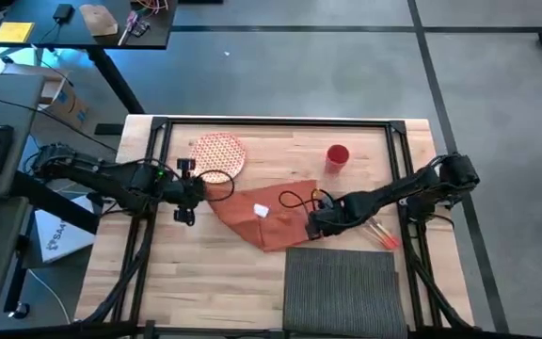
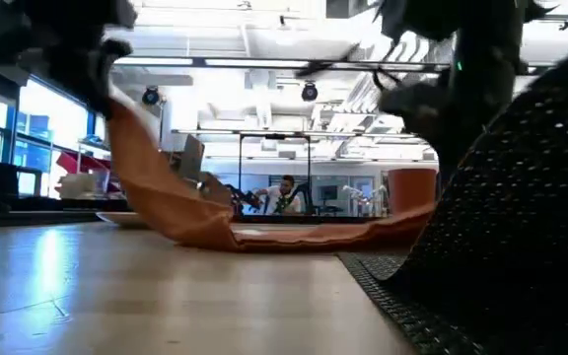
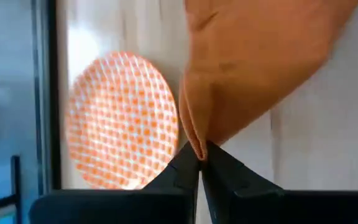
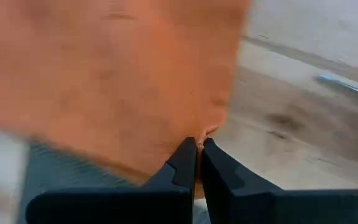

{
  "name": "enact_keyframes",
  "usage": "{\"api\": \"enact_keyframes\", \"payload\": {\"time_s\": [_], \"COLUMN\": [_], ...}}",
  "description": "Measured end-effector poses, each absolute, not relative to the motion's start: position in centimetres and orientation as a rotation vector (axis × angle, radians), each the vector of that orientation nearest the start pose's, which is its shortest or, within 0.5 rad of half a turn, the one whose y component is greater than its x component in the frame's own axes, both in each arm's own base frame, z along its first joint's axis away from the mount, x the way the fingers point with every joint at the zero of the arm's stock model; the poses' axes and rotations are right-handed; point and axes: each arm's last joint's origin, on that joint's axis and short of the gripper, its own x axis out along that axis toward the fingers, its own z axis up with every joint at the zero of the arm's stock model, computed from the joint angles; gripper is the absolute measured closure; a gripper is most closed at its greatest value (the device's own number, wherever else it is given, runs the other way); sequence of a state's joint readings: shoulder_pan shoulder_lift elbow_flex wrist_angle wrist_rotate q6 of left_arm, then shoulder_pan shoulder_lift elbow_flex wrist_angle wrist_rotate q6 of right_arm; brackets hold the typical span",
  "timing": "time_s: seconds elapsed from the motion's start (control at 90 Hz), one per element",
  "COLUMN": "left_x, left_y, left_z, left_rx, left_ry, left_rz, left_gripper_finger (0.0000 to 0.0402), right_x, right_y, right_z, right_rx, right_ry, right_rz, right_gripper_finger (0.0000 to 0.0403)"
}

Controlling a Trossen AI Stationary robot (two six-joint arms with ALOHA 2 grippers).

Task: Set table place
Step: Fold the orange table napkin

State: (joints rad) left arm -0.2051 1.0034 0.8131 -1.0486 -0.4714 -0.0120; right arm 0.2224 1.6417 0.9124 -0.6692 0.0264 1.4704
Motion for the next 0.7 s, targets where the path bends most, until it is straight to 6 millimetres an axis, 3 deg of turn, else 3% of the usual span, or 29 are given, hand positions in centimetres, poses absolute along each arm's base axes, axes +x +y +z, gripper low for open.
{"api": "enact_keyframes", "payload": {"time_s": [0.122, 0.322, 0.489, 0.7], "left_x": [15.3, 14.5, 14.1, 15.0], "left_y": [-1.9, -1.4, -1.5, -2.0], "left_z": [24.6, 27.8, 30.0, 30.0], "left_rx": [0.366, 0.287, 0.145, -0.007], "left_ry": [1.172, 1.099, 1.023, 0.993], "left_rz": [0.211, 0.313, 0.317, 0.24], "left_gripper_finger": [0.0391, 0.0338, 0.0315, 0.0322], "right_x": [26.6, 27.4, 28.8, 28.0], "right_y": [5.7, 5.1, 5.7, 6.5], "right_z": [14.4, 15.2, 17.2, 16.8], "right_rx": [1.068, 0.985, 0.734, 0.287], "right_ry": [1.273, 1.368, 1.363, 1.408], "right_rz": [-0.819, -0.59, -0.289, -0.019], "right_gripper_finger": [0.0381, 0.0284, 0.0229, 0.0233]}}
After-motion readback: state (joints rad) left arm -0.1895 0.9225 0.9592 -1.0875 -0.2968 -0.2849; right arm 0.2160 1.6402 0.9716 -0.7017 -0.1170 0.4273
